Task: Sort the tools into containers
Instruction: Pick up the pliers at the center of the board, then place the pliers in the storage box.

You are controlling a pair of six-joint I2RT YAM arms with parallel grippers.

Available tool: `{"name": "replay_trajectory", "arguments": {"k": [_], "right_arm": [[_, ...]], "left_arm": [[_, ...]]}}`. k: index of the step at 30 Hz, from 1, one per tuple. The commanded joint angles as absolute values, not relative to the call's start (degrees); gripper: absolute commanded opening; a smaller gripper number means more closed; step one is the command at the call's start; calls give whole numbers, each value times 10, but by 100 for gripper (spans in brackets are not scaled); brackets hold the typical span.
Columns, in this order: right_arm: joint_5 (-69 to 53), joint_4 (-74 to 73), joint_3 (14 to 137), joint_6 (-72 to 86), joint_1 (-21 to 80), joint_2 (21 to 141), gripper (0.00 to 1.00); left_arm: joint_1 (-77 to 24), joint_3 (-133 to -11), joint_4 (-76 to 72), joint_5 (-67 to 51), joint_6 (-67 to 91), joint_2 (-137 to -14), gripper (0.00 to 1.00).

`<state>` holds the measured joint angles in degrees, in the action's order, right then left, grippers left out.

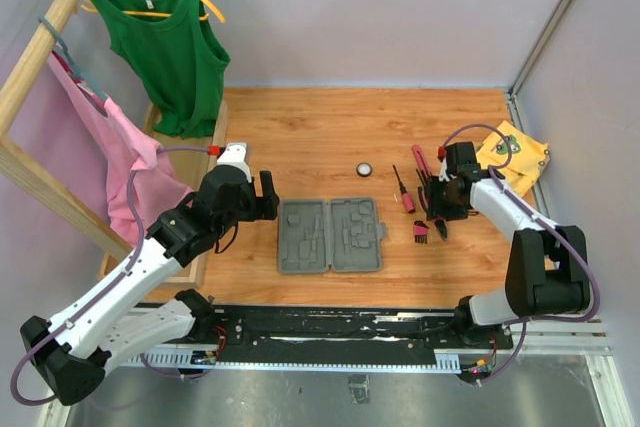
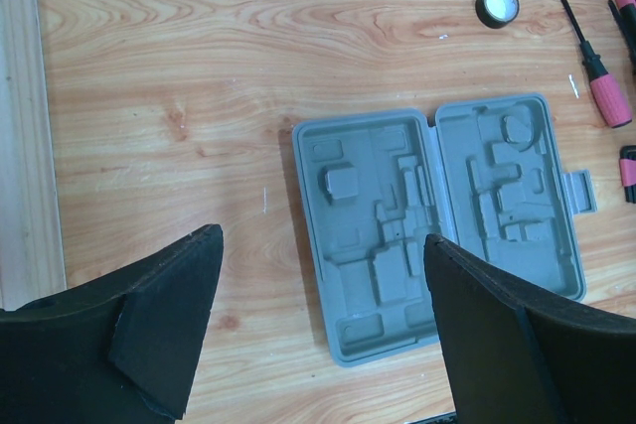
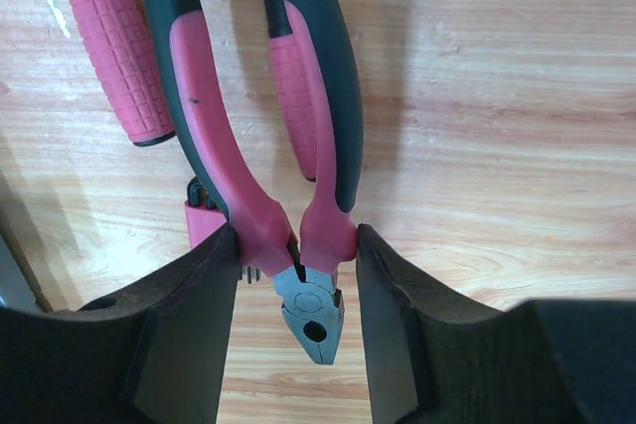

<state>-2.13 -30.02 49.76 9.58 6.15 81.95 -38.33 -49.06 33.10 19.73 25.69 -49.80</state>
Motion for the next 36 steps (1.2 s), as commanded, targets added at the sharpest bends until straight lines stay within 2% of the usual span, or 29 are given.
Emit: {"name": "replay_trajectory", "arguments": {"k": [1, 24, 36], "right_arm": [[-31, -301, 482, 114, 75, 804, 22], [14, -273, 455, 249, 255, 709, 18], [49, -269, 478, 290, 357, 717, 18]], "left_arm": [[-379, -487, 314, 197, 245, -498, 86], [-379, -487, 314, 199, 246, -494, 86], [-379, -487, 315, 202, 247, -492, 86]]}}
